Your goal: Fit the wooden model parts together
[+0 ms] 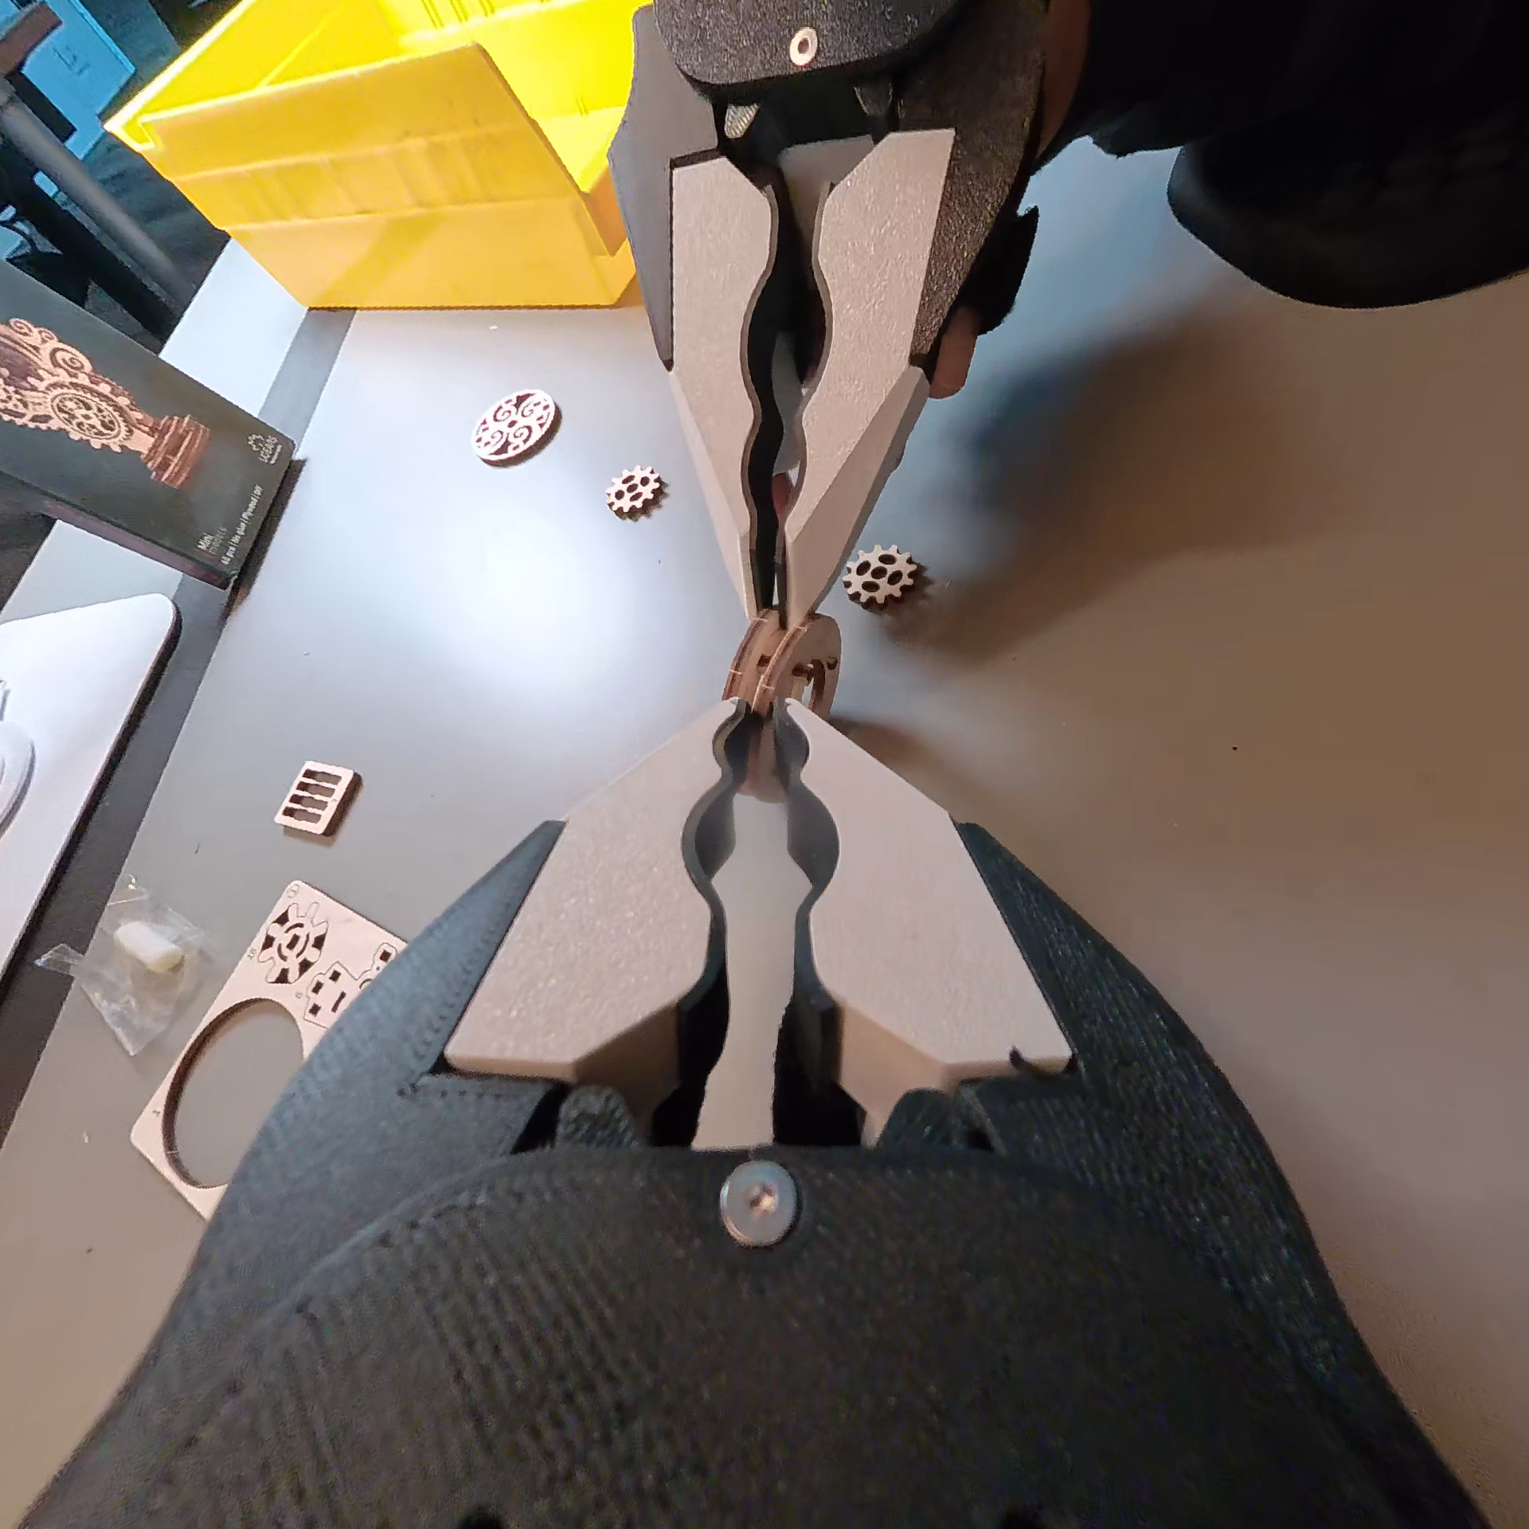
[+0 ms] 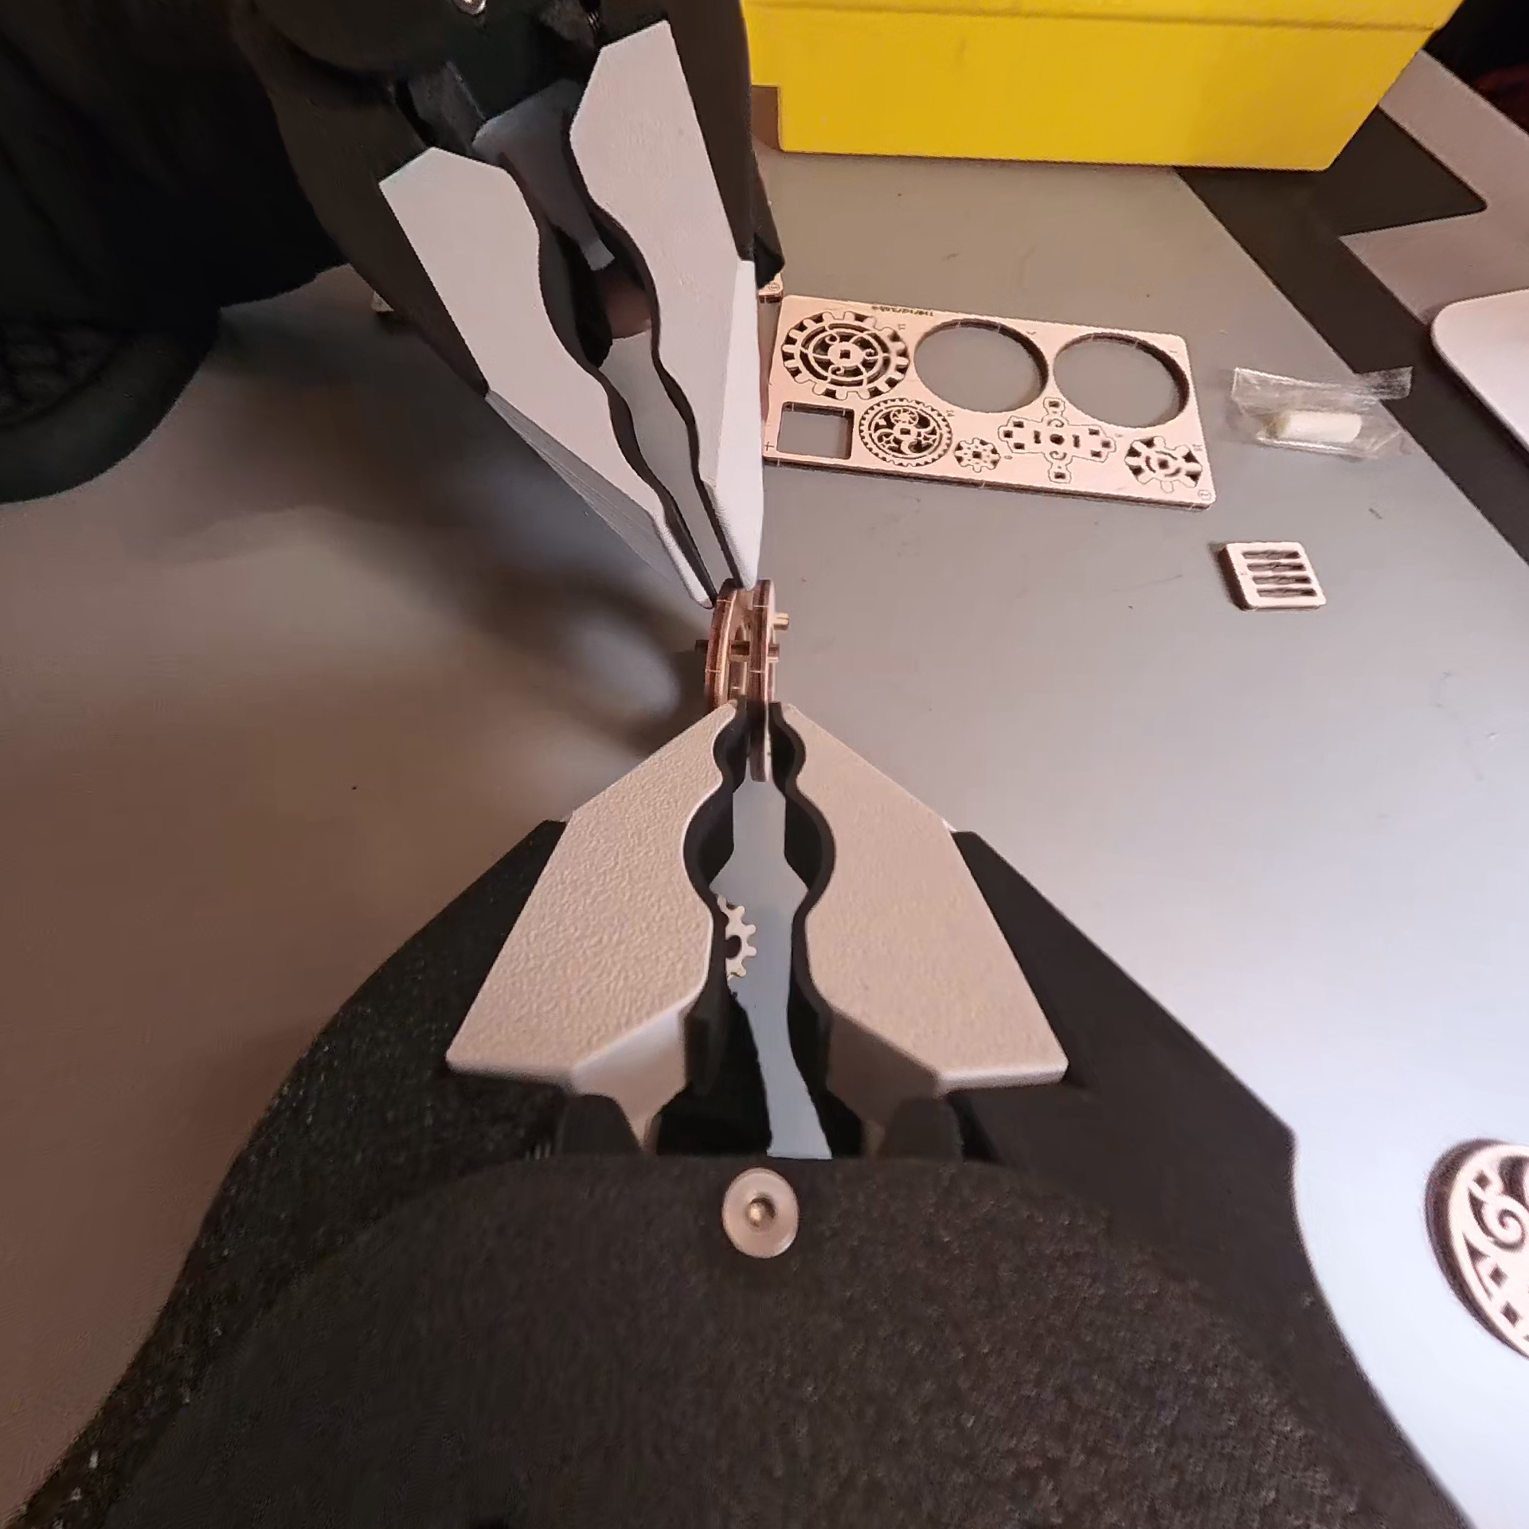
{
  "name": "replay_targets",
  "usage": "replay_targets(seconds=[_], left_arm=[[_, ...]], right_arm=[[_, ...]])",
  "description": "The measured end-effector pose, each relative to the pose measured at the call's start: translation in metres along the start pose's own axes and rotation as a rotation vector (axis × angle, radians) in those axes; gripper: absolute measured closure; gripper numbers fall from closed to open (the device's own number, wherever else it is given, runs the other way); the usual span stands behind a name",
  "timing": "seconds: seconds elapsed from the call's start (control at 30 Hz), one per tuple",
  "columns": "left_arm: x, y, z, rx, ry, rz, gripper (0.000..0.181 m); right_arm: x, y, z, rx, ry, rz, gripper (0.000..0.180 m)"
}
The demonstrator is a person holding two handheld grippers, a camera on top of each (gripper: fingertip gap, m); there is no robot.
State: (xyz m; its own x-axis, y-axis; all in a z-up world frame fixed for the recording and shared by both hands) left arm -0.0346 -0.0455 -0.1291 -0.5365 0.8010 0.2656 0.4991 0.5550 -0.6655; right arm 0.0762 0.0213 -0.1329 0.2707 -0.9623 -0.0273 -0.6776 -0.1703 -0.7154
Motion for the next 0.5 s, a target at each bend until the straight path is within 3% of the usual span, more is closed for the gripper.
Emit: replay_targets(seconds=[0.03,0.3,0.5], left_arm=[[0.000,0.000,0.000,0.004,0.003,-0.005,0.177],[-0.009,0.011,0.002,0.099,0.079,-0.018,0.179],[-0.009,0.011,0.001,0.059,0.034,0.019,0.179]], right_arm=[[0.001,0.000,0.000,-0.001,-0.011,0.005,0.177],[0.006,-0.004,-0.007,-0.031,-0.040,0.003,0.175],[0.007,-0.007,-0.008,0.013,-0.074,0.036,0.178]])
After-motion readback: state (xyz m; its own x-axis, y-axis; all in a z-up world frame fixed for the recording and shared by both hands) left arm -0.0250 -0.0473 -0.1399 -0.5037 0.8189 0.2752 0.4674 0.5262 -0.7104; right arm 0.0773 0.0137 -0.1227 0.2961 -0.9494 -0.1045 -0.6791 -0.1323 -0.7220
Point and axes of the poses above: each gripper's, where its closed fingertips meet, y out along the fingers, z out of its underside, x = y × z across the jaws, the point moved 7 cm from there along -y, back along the fingers, and after that the axes turned 11 degrees about x, right-handed, at the moved point
